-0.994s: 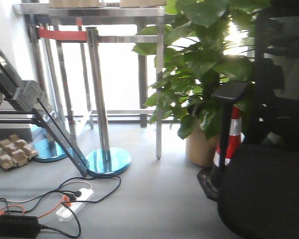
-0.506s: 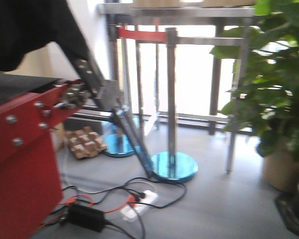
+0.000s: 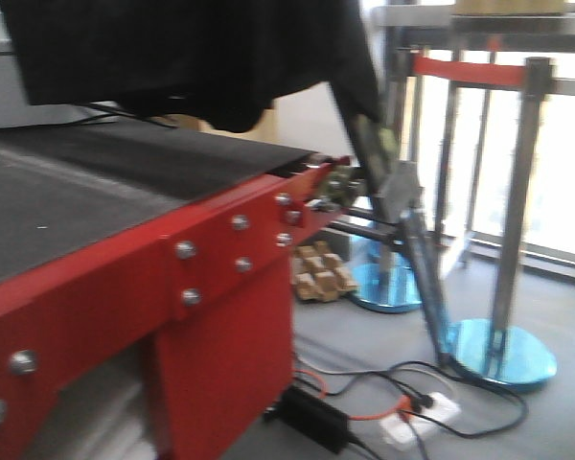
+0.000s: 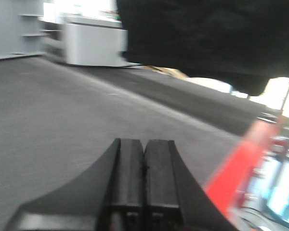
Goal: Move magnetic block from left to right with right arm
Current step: 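Drive toward the plant and chair, keeping the cube in the right gripper, then drive up to the carpeted platform near the cardboard boxes and grey crate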
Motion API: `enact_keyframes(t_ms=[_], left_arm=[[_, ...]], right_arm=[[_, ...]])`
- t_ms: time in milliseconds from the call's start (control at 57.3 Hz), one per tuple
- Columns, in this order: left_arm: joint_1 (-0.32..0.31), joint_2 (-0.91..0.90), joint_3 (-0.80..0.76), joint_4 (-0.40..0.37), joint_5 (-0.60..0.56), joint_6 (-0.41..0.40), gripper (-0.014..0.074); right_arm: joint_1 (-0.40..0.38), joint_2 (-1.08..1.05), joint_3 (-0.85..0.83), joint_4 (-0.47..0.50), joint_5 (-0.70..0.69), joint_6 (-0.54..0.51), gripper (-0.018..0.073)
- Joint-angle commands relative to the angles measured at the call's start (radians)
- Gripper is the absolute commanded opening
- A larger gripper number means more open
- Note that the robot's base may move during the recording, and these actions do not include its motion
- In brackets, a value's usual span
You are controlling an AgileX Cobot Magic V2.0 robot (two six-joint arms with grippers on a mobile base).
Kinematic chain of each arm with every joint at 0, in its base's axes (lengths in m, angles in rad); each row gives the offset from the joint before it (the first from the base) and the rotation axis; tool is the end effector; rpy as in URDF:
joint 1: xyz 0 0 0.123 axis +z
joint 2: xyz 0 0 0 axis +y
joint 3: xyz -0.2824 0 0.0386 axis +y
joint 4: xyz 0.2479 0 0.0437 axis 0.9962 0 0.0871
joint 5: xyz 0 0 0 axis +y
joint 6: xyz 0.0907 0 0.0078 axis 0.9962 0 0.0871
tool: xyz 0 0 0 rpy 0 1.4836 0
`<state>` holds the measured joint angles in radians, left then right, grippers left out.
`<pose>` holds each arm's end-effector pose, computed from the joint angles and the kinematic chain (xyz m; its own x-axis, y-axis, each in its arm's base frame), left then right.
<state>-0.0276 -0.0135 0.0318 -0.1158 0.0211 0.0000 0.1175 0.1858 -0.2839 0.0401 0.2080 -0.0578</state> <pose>0.0567 -0.0018 0.2012 0.0441 -0.1168 -0.9922 0.0354 0.9927 -0.1153 0.0625 0.0081 0.2787 -0.0201 -0.0211 -0.9996 -0.1258 0.9919 -0.0184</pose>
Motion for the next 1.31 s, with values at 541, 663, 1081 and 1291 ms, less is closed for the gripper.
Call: enact_keyframes(t_ms=[541,663,1081,1291], left_arm=[[-0.007,-0.010,0.008,-0.002,-0.078,0.000,-0.0126],[-0.007,-0.010,0.008,-0.002,-0.078,0.000,-0.0126],[-0.007,-0.010,0.008,-0.002,-0.078,0.000,-0.0126],[-0.007,-0.010,0.008,-0.002,-0.078,0.000,-0.0126]], right_arm=[[-0.006,0.011,-0.030,-0.009,-0.087,-0.006,0.0356],[-0.006,0.011,-0.030,-0.009,-0.087,-0.006,0.0356],[-0.006,0.011,-0.030,-0.009,-0.087,-0.006,0.0356],[-0.006,0.011,-0.030,-0.009,-0.087,-0.006,0.0356]])
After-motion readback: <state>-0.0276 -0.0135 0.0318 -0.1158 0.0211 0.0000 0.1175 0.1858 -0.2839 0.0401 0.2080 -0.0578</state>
